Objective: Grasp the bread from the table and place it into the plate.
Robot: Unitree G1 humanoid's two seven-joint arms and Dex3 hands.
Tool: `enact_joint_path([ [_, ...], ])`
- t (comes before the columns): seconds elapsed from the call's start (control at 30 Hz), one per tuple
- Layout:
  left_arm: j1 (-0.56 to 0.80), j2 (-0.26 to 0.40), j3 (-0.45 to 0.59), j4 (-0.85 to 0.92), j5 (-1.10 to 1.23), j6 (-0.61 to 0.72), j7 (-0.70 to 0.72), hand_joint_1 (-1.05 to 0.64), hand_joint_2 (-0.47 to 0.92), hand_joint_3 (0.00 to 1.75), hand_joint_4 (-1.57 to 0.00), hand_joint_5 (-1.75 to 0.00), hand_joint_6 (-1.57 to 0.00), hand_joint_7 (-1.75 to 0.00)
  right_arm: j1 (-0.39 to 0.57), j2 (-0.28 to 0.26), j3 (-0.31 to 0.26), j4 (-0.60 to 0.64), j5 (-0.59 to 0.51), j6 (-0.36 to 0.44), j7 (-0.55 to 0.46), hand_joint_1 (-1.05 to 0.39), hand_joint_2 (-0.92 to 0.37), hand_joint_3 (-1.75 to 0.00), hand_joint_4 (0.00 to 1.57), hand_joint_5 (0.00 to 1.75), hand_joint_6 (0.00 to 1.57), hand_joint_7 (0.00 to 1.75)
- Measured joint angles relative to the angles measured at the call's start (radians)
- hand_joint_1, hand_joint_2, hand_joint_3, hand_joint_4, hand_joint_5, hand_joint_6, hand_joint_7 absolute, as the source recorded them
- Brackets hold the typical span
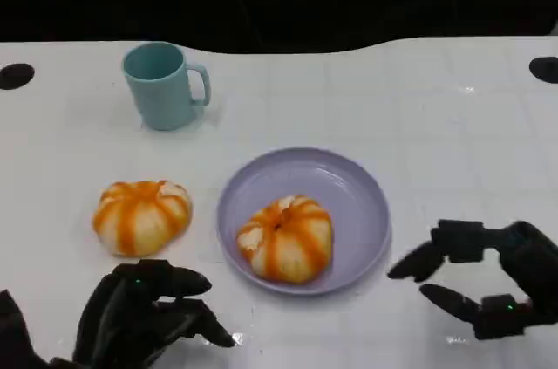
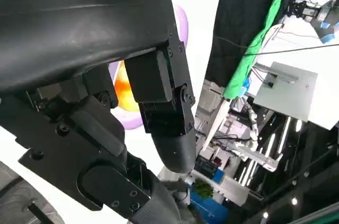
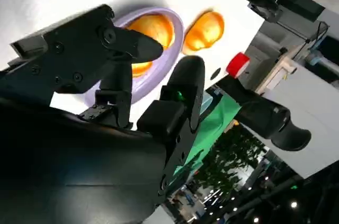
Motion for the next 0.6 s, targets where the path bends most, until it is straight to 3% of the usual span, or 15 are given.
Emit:
enact_joint_path([
  [0.2,0.0,0.0,0.0,0.0,0.0,0.001,0.0,-0.95,0.63,0.0,-1.57,-0.49,-1.57,0.0,0.065,-0.017,-0.032,-0.05,0.014,0.049,0.022,-0.05,-0.56,-0.91,0.66,1.66,0.78,1.06],
  [0.43,0.001,0.0,0.0,-0.01,0.0,0.001,0.0,-0.94,0.64,0.01,-1.57,-0.48,-1.56,0.0,0.099,-0.03,-0.056,-0.073,-0.01,0.068,0.023,-0.07,-0.54,-0.93,0.69,1.62,0.76,1.16],
  [0.6,0.001,0.0,0.0,-0.009,0.0,0.001,0.0,-0.95,0.64,0.01,-1.57,-0.48,-1.56,0.0,0.105,-0.032,-0.069,-0.058,-0.065,0.049,0.004,-0.09,-0.44,-1.08,0.72,1.63,0.77,1.21],
])
